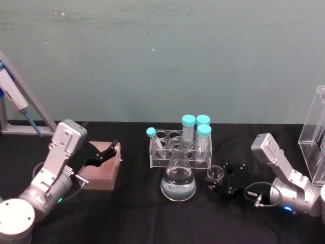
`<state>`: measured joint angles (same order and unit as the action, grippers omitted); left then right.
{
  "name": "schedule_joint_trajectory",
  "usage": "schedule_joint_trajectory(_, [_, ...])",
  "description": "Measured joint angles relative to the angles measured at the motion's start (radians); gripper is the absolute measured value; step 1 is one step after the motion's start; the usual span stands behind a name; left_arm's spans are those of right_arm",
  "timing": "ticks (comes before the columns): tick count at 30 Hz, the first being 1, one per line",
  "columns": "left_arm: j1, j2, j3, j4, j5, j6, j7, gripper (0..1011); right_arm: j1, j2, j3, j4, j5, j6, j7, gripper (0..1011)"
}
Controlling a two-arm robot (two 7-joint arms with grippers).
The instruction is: Place the experimental apparatus aside using one hand.
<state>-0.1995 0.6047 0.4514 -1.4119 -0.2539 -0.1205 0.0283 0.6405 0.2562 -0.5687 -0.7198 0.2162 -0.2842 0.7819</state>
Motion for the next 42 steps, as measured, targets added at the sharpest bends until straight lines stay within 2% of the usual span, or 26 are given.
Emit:
schedule_joint_trajectory(8, [0.000,0.000,0.000,0.000,0.000,0.000,0.000,1000,-0.002,0.002,0.025,-0.004,0.004,0.011,-0.043,461])
schedule_joint_trajectory(18, [0.000,0.000,0.000,0.000,0.000,0.000,0.000,1000,0.000,-0.005,0.075,0.000,0.003,0.033,-0.142,461])
schedule_joint_trajectory(33, [0.000,0.000,0.000,0.000,0.000,0.000,0.000,1000,0.036,-0.037,0.148,0.050,-0.062,0.064,-0.351,461])
schedule_joint_trajectory(42, [0.000,0.000,0.000,0.000,0.000,0.000,0.000,1000,0.048,-0.058,0.183,0.077,-0.084,0.078,-0.426,461])
